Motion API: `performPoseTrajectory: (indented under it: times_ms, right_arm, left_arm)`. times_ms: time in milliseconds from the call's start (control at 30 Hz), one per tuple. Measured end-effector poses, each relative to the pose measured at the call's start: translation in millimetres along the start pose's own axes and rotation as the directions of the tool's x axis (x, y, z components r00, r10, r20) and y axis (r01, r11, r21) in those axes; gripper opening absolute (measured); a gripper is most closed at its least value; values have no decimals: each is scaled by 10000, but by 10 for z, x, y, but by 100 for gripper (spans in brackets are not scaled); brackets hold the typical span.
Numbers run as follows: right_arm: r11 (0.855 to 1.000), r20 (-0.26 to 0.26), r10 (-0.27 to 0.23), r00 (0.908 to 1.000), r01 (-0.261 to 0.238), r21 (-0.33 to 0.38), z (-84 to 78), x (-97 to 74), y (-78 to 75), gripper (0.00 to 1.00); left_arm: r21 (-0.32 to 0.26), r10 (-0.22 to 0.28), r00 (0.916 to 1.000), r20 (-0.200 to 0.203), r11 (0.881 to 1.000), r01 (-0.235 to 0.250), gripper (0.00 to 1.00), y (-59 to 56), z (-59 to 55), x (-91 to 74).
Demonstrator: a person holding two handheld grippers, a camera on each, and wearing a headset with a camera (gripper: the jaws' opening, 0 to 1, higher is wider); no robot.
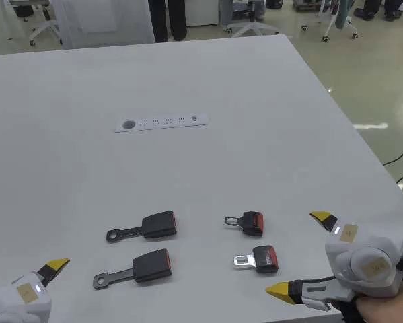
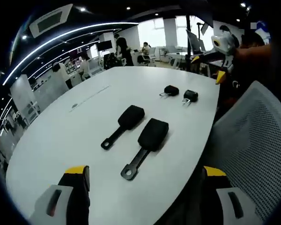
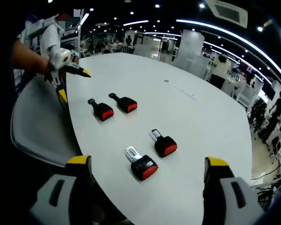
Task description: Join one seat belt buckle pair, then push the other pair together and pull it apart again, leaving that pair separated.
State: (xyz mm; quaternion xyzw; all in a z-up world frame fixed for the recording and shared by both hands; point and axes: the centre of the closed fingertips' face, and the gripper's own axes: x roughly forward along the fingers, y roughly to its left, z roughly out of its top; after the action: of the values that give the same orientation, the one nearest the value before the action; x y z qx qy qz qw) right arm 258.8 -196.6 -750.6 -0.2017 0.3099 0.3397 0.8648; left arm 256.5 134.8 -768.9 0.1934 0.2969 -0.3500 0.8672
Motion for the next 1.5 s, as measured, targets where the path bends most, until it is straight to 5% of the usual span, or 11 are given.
performPoseTrajectory:
  times_ms: [800, 1500]
  right_arm:
    - [9998, 330, 94, 9994, -88, -174, 146, 27, 29, 100]
    - [9995, 588, 188, 9981, -173, -246, 234, 25, 91, 100]
  left_arm:
    - [-206, 395, 9990, 210, 9990, -390, 99, 112, 39, -73]
    - [96, -55, 9979, 646, 9999, 49, 100, -24, 136, -100]
